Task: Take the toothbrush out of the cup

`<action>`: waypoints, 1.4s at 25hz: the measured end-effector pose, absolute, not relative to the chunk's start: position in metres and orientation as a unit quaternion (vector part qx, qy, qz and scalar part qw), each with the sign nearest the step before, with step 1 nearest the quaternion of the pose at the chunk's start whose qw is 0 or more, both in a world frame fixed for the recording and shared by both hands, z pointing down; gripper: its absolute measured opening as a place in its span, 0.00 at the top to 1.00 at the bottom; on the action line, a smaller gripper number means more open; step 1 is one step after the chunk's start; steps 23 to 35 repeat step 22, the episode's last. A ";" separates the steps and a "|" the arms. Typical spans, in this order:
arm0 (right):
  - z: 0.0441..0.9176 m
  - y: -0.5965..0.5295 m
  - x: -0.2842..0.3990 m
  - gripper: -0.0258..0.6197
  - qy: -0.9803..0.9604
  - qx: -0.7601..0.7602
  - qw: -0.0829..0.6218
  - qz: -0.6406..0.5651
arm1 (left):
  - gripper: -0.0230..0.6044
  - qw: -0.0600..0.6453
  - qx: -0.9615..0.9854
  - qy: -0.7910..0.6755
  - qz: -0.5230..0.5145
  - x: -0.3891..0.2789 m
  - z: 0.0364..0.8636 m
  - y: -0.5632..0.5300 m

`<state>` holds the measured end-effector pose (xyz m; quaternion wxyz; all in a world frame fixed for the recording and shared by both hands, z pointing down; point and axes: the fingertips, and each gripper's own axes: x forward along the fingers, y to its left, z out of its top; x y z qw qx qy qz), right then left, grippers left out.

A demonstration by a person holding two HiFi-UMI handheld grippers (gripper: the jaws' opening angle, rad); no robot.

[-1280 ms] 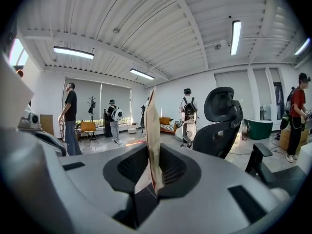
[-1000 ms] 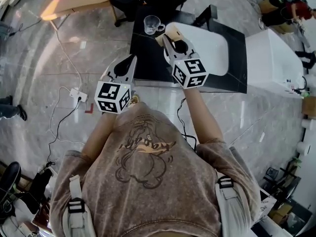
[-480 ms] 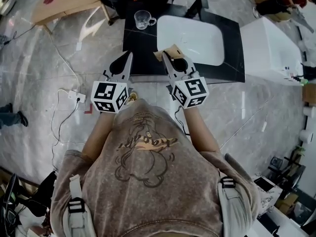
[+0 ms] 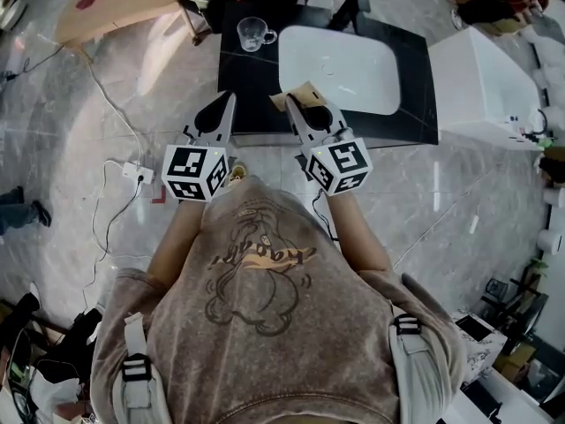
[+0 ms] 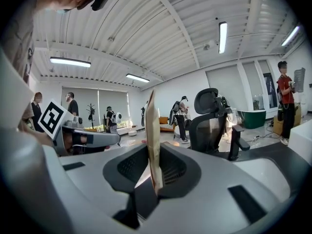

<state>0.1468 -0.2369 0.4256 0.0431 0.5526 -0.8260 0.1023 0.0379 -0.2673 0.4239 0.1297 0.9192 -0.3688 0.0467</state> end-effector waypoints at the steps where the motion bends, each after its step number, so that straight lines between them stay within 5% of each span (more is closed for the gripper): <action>1: 0.426 -0.237 0.147 0.84 -0.826 0.552 0.043 0.103 | 0.94 0.130 0.919 -0.369 0.047 0.038 0.424 -0.267; 35: 0.430 -0.241 0.140 0.84 -0.828 0.547 0.042 0.114 | 0.94 0.142 0.916 -0.371 0.057 0.029 0.433 -0.267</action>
